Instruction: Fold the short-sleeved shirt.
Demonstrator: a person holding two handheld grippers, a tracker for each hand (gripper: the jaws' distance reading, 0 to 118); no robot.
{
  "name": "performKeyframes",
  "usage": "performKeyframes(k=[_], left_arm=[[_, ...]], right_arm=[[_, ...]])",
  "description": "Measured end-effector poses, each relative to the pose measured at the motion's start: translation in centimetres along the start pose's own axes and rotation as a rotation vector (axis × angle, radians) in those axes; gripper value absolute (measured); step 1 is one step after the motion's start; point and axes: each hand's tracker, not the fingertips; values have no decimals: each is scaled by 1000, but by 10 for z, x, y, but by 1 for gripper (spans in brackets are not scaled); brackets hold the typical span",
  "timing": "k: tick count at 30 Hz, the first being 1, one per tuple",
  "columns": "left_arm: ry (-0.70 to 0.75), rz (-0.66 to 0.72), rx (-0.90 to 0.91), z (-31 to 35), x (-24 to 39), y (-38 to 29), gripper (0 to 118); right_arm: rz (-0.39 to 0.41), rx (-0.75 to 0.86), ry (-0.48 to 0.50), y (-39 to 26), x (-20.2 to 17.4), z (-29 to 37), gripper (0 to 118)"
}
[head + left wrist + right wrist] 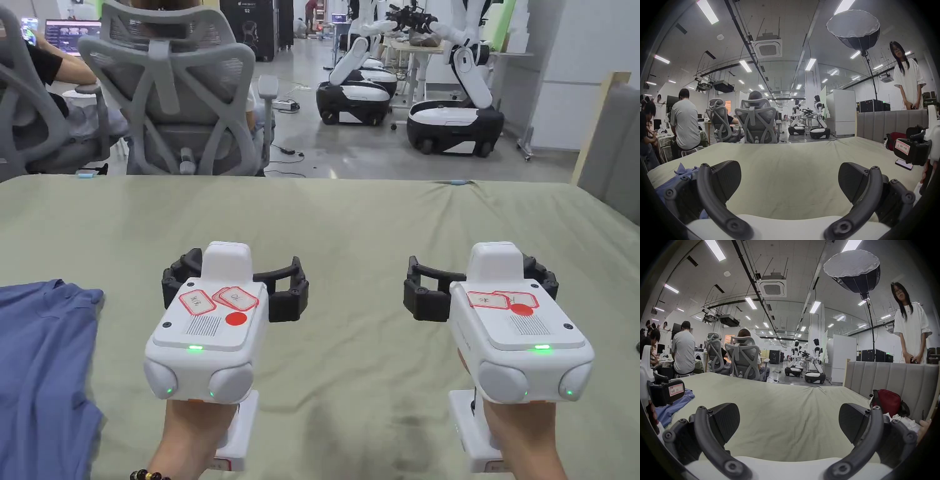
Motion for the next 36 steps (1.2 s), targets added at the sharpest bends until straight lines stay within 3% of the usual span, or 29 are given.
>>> performKeyframes(k=[30,36], left_arm=[[-6,6,9,1,0,0,118],[-6,6,7,1,0,0,118]], right_arm=[[5,2,-14,-4,0,-1,118],[-24,-14,-3,0,3,0,118]])
